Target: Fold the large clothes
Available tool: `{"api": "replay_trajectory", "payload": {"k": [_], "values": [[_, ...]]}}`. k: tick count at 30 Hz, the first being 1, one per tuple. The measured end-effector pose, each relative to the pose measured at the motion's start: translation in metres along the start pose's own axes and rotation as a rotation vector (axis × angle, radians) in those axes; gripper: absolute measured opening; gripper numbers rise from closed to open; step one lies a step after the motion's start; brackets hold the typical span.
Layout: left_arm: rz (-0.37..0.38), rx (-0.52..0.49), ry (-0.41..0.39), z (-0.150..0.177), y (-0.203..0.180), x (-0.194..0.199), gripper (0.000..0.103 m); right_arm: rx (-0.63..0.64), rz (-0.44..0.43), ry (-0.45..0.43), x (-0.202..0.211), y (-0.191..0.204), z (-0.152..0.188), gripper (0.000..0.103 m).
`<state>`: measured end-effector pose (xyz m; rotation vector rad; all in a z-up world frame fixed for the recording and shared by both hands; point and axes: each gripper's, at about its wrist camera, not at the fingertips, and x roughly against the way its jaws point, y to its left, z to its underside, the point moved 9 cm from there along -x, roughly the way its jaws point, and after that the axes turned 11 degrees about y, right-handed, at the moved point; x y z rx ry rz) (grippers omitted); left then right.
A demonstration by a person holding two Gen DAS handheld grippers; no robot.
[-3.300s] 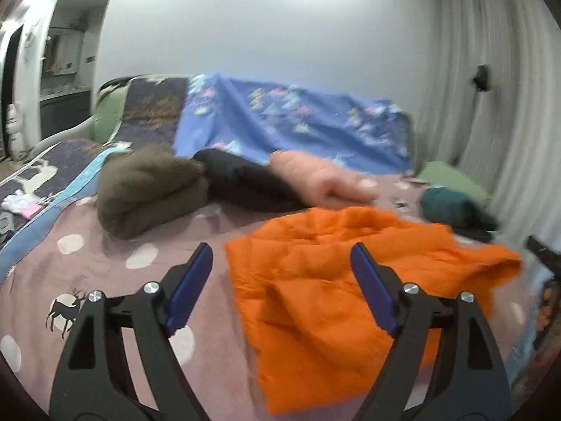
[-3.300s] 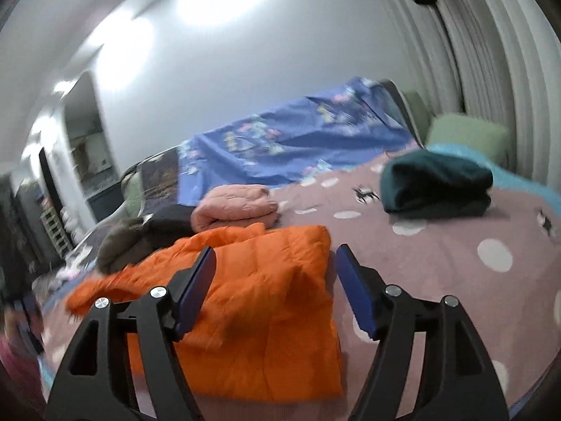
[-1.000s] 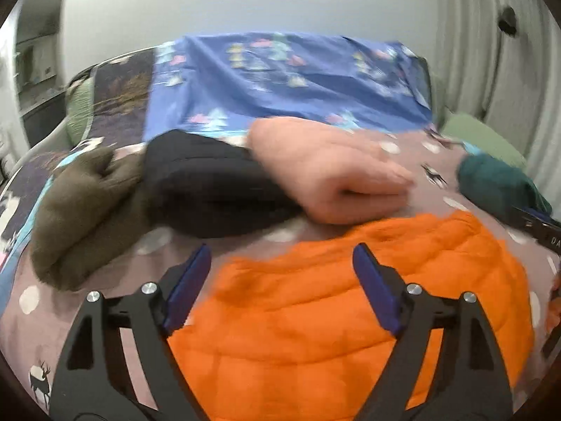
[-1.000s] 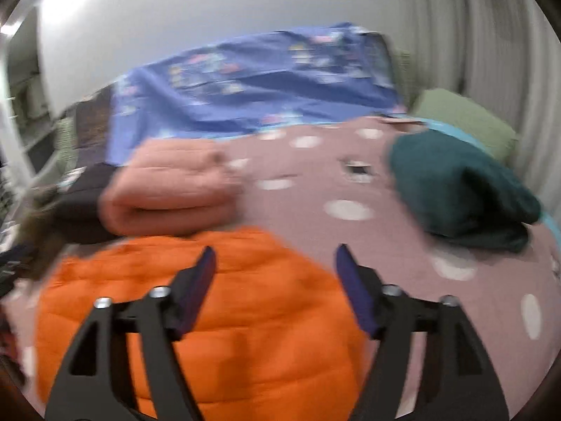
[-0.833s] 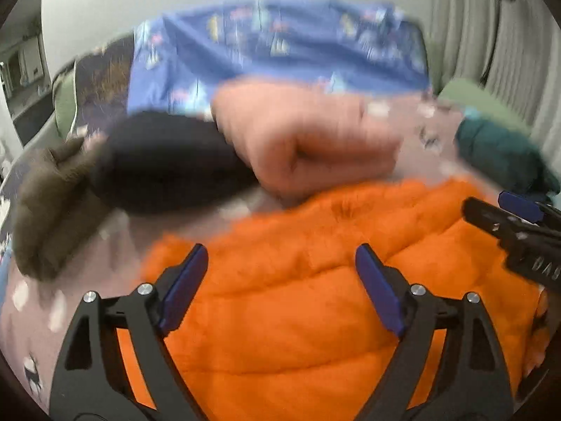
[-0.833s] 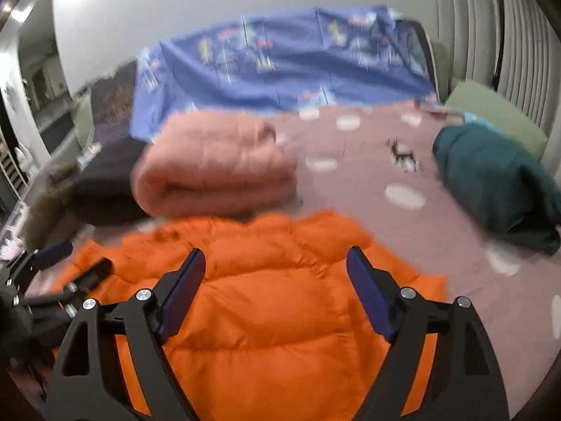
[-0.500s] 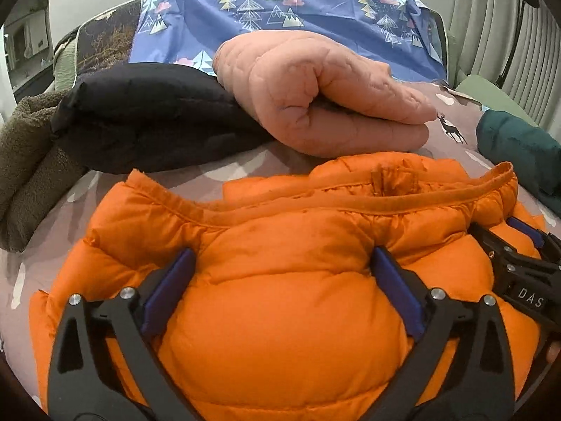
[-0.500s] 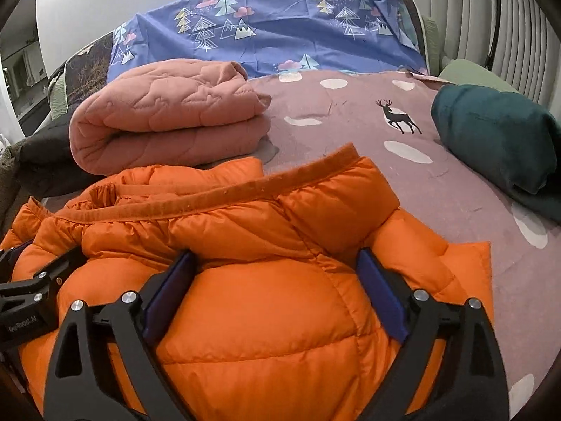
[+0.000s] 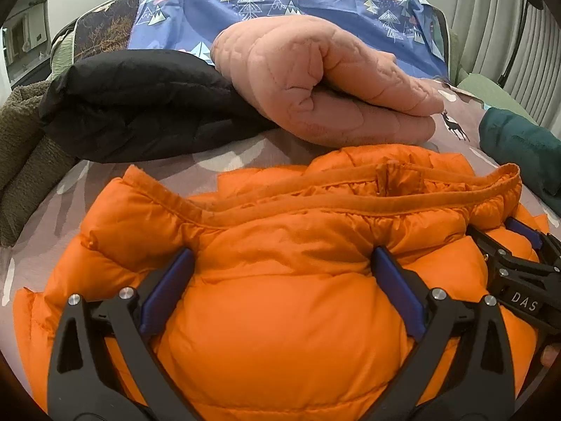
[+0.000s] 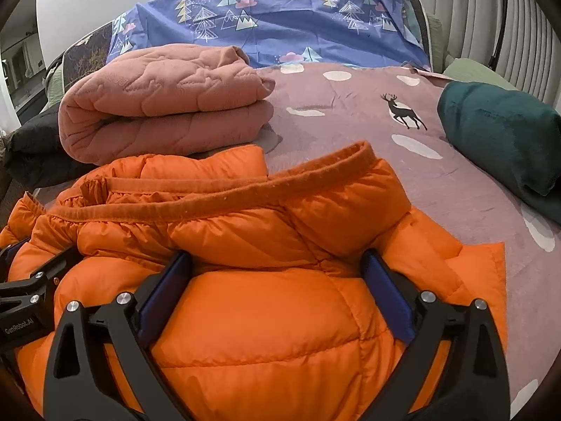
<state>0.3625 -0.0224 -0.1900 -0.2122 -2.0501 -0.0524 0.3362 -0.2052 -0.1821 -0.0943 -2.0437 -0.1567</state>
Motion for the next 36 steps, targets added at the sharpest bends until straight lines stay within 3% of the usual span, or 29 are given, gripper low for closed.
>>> {"api": "replay_trajectory", "payload": {"k": [24, 28, 31, 33, 36], "values": [[-0.011, -0.006, 0.009, -0.001, 0.001, -0.003, 0.101, 0.01, 0.016, -0.012, 0.004, 0.0, 0.0, 0.099], [-0.041, -0.039, -0.006, 0.003, 0.001, 0.021, 0.097, 0.049, 0.057, -0.039, 0.029, 0.005, 0.003, 0.098], [-0.05, -0.102, -0.078, 0.013, -0.005, 0.065, 0.096, 0.088, 0.039, -0.115, 0.066, 0.015, 0.014, 0.098], [-0.074, -0.123, -0.098, 0.02, -0.005, 0.082, 0.096, 0.105, 0.036, -0.112, 0.076, 0.021, 0.025, 0.098], [-0.134, -0.11, -0.037, 0.033, 0.004, 0.068, 0.098, 0.078, 0.04, -0.075, 0.056, 0.019, 0.039, 0.098]]}}
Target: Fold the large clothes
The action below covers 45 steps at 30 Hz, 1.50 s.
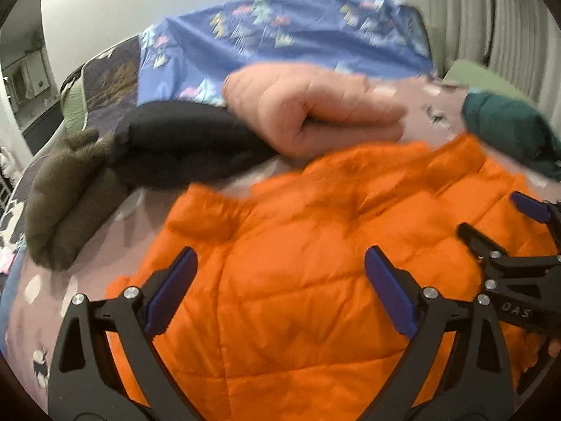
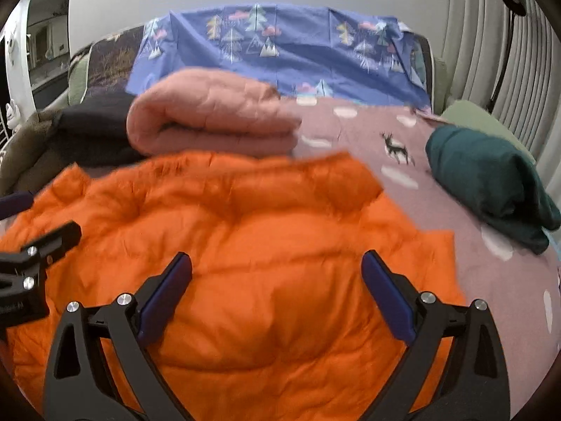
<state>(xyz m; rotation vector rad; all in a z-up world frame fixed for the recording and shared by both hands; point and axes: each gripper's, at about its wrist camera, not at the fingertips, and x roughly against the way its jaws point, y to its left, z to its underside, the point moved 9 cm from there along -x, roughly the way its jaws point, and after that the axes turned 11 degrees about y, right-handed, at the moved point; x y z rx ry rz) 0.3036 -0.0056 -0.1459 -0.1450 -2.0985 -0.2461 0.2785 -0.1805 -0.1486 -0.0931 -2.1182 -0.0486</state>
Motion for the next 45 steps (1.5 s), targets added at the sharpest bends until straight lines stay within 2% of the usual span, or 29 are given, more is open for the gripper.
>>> {"api": "replay_trajectory", "payload": {"k": [2, 3, 7, 11, 14, 16, 20, 22, 23, 25, 27, 29, 33, 36, 38, 39, 42, 45], "values": [[0.033, 0.031, 0.048, 0.012, 0.0, -0.028, 0.101, -0.025, -0.018, -0.003, -0.014, -0.003, 0.006, 0.101], [0.063, 0.059, 0.026, 0.015, 0.001, -0.036, 0.101, -0.037, -0.032, -0.002, -0.017, -0.004, 0.005, 0.101], [0.025, 0.051, 0.02, 0.014, -0.001, -0.039, 0.101, -0.012, 0.0, 0.015, -0.026, 0.0, 0.006, 0.102], [0.02, 0.047, 0.036, 0.016, -0.002, -0.042, 0.101, -0.006, 0.009, 0.026, -0.029, 0.001, 0.005, 0.102], [0.037, 0.047, 0.033, 0.012, -0.003, -0.034, 0.101, -0.001, -0.033, 0.021, -0.015, -0.001, 0.006, 0.102], [0.049, 0.047, 0.025, 0.021, 0.003, -0.012, 0.1, -0.011, -0.055, 0.001, 0.009, -0.004, 0.014, 0.101], [0.105, 0.001, -0.04, 0.047, -0.006, 0.041, 0.1, 0.016, -0.19, -0.021, 0.062, 0.006, 0.054, 0.097], [0.119, -0.046, -0.041, 0.064, -0.018, 0.051, 0.1, 0.072, -0.162, 0.017, 0.06, 0.016, 0.076, 0.089], [0.098, -0.066, -0.015, 0.074, -0.023, 0.046, 0.1, 0.092, -0.145, 0.054, 0.05, 0.019, 0.088, 0.086], [0.048, -0.078, 0.036, 0.09, -0.028, 0.023, 0.101, 0.101, -0.121, 0.056, 0.033, 0.019, 0.104, 0.084], [0.007, -0.085, 0.001, 0.094, -0.031, 0.008, 0.101, 0.099, -0.118, 0.08, 0.029, 0.019, 0.101, 0.083], [0.022, -0.065, 0.024, 0.093, -0.029, 0.009, 0.101, 0.106, -0.109, 0.079, 0.028, 0.021, 0.102, 0.084], [0.036, -0.072, 0.012, 0.097, -0.025, 0.024, 0.101, 0.134, -0.118, 0.075, 0.043, 0.019, 0.104, 0.083], [0.106, -0.055, -0.01, 0.095, -0.025, 0.047, 0.1, 0.081, -0.205, 0.052, 0.07, 0.01, 0.092, 0.083], [0.138, -0.038, -0.052, 0.076, -0.022, 0.064, 0.1, 0.044, -0.227, 0.007, 0.084, 0.003, 0.066, 0.083], [0.137, -0.028, -0.075, 0.058, -0.019, 0.071, 0.099, 0.039, -0.219, -0.01, 0.086, 0.0, 0.054, 0.083], [0.091, 0.001, -0.108, 0.013, -0.01, 0.072, 0.09, 0.018, -0.178, -0.058, 0.084, -0.008, 0.0, 0.083], [0.117, 0.065, -0.058, -0.022, 0.0, 0.051, 0.079, -0.019, -0.179, -0.029, 0.062, -0.012, -0.04, 0.083]]}}
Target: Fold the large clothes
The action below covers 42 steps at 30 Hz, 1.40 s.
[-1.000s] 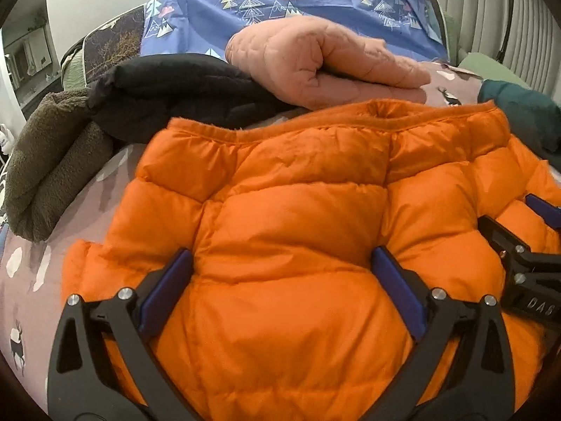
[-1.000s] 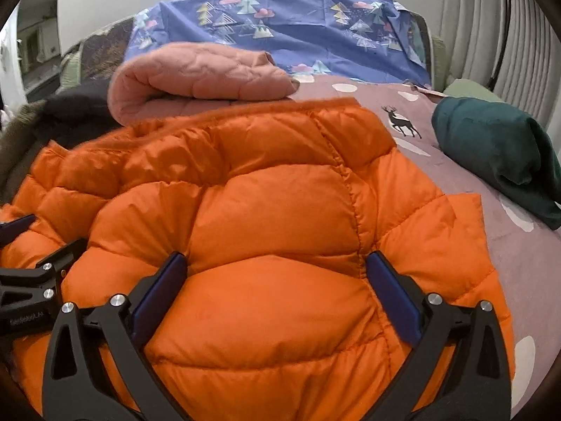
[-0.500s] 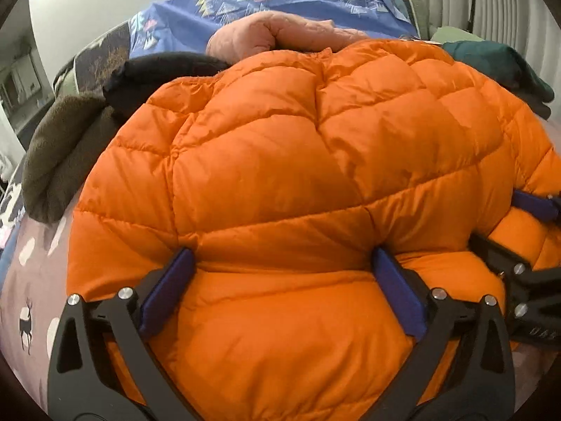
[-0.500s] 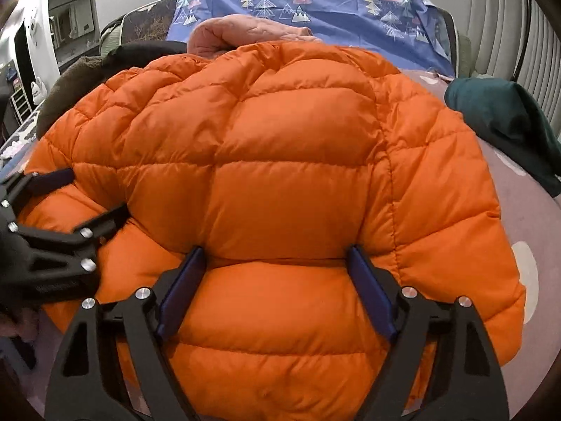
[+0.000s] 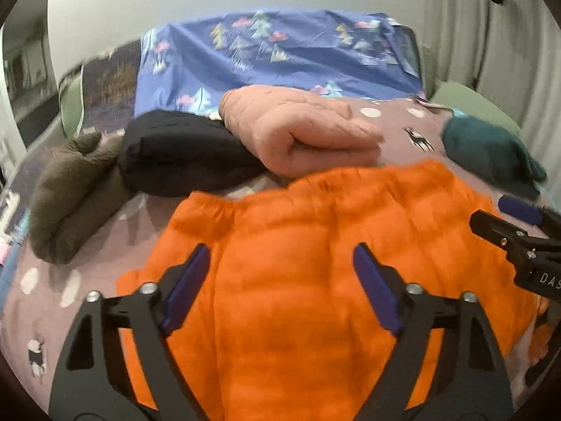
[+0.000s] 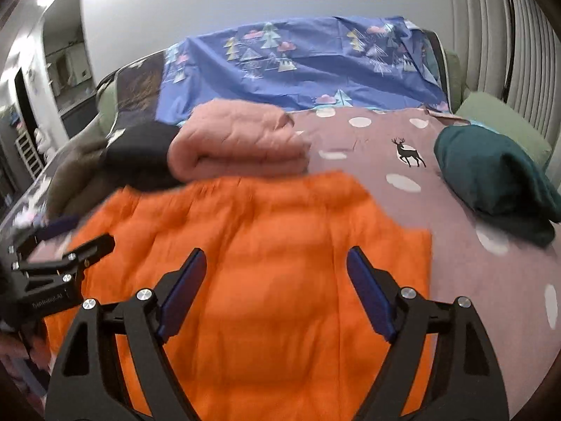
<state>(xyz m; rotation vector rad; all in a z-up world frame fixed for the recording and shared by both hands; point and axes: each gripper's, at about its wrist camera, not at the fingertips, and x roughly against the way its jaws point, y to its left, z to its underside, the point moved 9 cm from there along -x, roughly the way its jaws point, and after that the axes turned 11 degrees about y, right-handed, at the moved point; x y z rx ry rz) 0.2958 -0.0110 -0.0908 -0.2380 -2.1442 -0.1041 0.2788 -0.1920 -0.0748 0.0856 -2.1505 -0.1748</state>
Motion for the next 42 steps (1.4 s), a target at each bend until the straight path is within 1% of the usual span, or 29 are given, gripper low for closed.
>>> {"api": "replay_trajectory", "payload": {"k": [1, 3, 5, 7, 8, 9, 10, 11, 13, 15, 19, 25, 31, 33, 34, 35, 36, 37, 38, 39, 40, 41, 42], "values": [[0.004, 0.025, 0.016, -0.008, 0.005, -0.009, 0.077, -0.002, 0.011, 0.008, -0.008, -0.001, -0.01, 0.083], [0.005, 0.055, 0.046, -0.022, 0.013, -0.028, 0.077, 0.001, 0.03, 0.027, -0.026, -0.001, -0.029, 0.083], [-0.01, 0.075, 0.068, -0.032, 0.017, -0.048, 0.076, -0.004, 0.04, 0.043, -0.044, 0.0, -0.04, 0.083], [-0.023, 0.084, 0.109, -0.039, 0.019, -0.077, 0.077, -0.022, 0.029, 0.06, -0.063, 0.0, -0.044, 0.083], [-0.03, 0.088, 0.119, -0.039, 0.021, -0.087, 0.078, -0.031, 0.022, 0.077, -0.078, -0.002, -0.045, 0.083], [-0.038, 0.091, 0.136, -0.039, 0.022, -0.104, 0.079, -0.037, 0.032, 0.106, -0.096, -0.004, -0.039, 0.083], [-0.047, 0.089, 0.147, -0.037, 0.023, -0.115, 0.084, -0.033, 0.054, 0.136, -0.114, -0.008, -0.032, 0.084], [-0.055, 0.09, 0.157, -0.033, 0.025, -0.13, 0.086, -0.029, 0.059, 0.148, -0.129, -0.007, -0.023, 0.086], [-0.033, 0.117, 0.146, -0.032, 0.027, -0.136, 0.086, -0.048, 0.037, 0.111, -0.133, -0.01, -0.021, 0.087], [-0.034, 0.118, 0.133, -0.03, 0.028, -0.141, 0.087, -0.051, 0.024, 0.106, -0.137, -0.012, -0.022, 0.087], [-0.069, 0.104, 0.126, -0.03, 0.027, -0.149, 0.088, -0.046, 0.038, 0.108, -0.143, -0.012, -0.021, 0.088], [-0.096, 0.097, 0.122, -0.027, 0.023, -0.152, 0.089, -0.045, 0.042, 0.119, -0.153, -0.012, -0.02, 0.089], [-0.114, 0.084, 0.113, -0.028, 0.022, -0.146, 0.089, -0.02, 0.072, 0.113, -0.143, -0.01, -0.021, 0.089], [-0.096, 0.082, 0.105, -0.027, 0.024, -0.129, 0.087, 0.011, 0.107, 0.106, -0.121, -0.01, -0.018, 0.088], [-0.082, 0.078, 0.099, -0.025, 0.025, -0.117, 0.086, 0.024, 0.112, 0.085, -0.108, -0.008, -0.017, 0.088], [-0.059, 0.072, 0.072, -0.023, 0.026, -0.098, 0.086, 0.052, 0.113, 0.029, -0.085, -0.008, -0.015, 0.088], [-0.047, 0.058, 0.023, -0.023, 0.028, -0.077, 0.086, 0.07, 0.128, -0.007, -0.072, -0.011, -0.012, 0.088], [-0.054, 0.043, -0.014, -0.022, 0.03, -0.062, 0.087, 0.082, 0.159, -0.035, -0.06, -0.017, -0.007, 0.088], [-0.081, 0.026, -0.051, -0.02, 0.034, -0.049, 0.088, 0.08, 0.182, -0.036, -0.057, -0.025, -0.002, 0.088], [-0.113, 0.017, -0.065, -0.018, 0.039, -0.043, 0.088, 0.057, 0.203, -0.007, -0.064, -0.038, 0.009, 0.088], [-0.155, 0.017, -0.044, -0.012, 0.046, -0.049, 0.09, 0.025, 0.188, 0.036, -0.078, -0.049, 0.02, 0.088], [-0.19, 0.018, 0.03, -0.001, 0.053, -0.072, 0.09, 0.001, 0.161, 0.055, -0.089, -0.056, 0.027, 0.088], [-0.194, 0.021, 0.082, 0.006, 0.055, -0.088, 0.093, -0.016, 0.139, 0.054, -0.093, -0.058, 0.028, 0.09]]}}
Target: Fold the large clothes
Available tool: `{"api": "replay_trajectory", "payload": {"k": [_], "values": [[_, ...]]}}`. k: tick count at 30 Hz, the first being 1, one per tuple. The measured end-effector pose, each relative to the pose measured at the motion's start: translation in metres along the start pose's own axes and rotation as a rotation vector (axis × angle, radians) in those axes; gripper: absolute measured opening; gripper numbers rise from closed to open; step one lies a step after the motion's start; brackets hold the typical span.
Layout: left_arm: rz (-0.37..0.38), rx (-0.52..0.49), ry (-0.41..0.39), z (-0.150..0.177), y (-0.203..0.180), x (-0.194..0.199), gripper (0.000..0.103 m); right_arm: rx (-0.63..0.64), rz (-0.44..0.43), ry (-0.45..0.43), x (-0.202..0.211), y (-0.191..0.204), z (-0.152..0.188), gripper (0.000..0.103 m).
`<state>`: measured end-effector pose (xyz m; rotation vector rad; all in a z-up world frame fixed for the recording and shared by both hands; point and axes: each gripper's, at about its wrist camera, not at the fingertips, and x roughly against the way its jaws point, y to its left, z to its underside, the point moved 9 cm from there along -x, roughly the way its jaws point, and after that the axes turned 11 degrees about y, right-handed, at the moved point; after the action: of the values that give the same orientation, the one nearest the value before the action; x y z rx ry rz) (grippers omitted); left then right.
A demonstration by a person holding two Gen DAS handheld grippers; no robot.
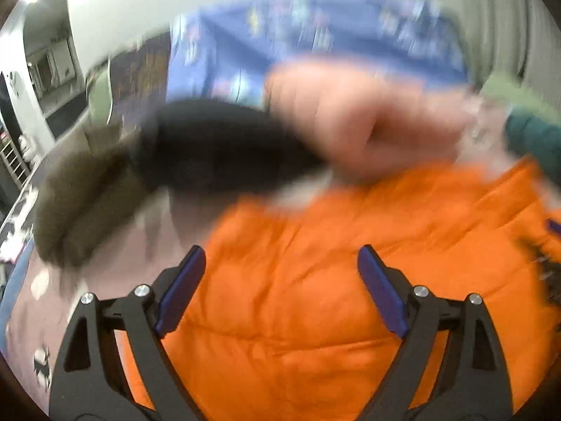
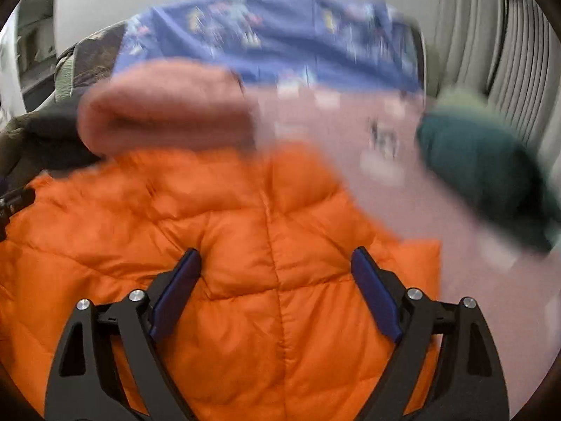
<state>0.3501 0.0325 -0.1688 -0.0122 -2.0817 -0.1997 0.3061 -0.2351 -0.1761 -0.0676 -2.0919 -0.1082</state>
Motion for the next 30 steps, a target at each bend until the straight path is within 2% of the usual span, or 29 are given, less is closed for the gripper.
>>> {"api": "replay_trajectory", "payload": {"k": [1, 2, 6, 10, 12, 14, 16, 19, 20, 24, 27, 30], "values": [[0.047, 0.028, 0.046, 0.007, -0.001, -0.022, 0.094, 0.0, -0.002, 0.0, 0.0, 0.001, -0.002, 0.091], [0.068, 0.056, 0.051, 0.007, 0.001, -0.025, 0.094, 0.005, 0.005, 0.0, -0.003, 0.002, -0.002, 0.091], [0.052, 0.053, 0.053, 0.005, -0.001, -0.025, 0.095, 0.008, 0.003, 0.007, -0.003, 0.001, -0.003, 0.093], [0.148, 0.085, 0.051, 0.009, 0.014, -0.002, 0.094, 0.024, 0.002, -0.005, 0.009, 0.005, -0.003, 0.092], [0.207, 0.112, -0.008, 0.015, 0.035, 0.027, 0.094, 0.023, -0.009, -0.017, 0.02, 0.004, -0.004, 0.092], [0.198, 0.112, -0.047, 0.022, 0.054, 0.047, 0.094, 0.009, -0.014, -0.029, 0.032, 0.004, -0.003, 0.092], [0.151, 0.111, -0.072, 0.033, 0.084, 0.06, 0.095, -0.007, -0.045, -0.049, 0.047, 0.011, -0.006, 0.093], [0.141, 0.12, -0.023, 0.056, 0.115, 0.052, 0.096, 0.01, -0.095, -0.064, 0.064, 0.033, -0.015, 0.092], [0.161, 0.131, -0.005, 0.063, 0.117, 0.05, 0.096, 0.02, -0.102, -0.059, 0.066, 0.041, -0.017, 0.092], [0.354, 0.175, 0.048, 0.084, 0.122, 0.036, 0.096, 0.026, -0.139, -0.033, 0.068, 0.075, -0.033, 0.092], [0.52, 0.191, 0.072, 0.089, 0.108, 0.032, 0.095, 0.005, -0.159, -0.037, 0.066, 0.091, -0.05, 0.091], [0.581, 0.17, 0.102, 0.096, 0.09, 0.027, 0.095, 0.002, -0.17, -0.003, 0.046, 0.101, -0.053, 0.091]]}}
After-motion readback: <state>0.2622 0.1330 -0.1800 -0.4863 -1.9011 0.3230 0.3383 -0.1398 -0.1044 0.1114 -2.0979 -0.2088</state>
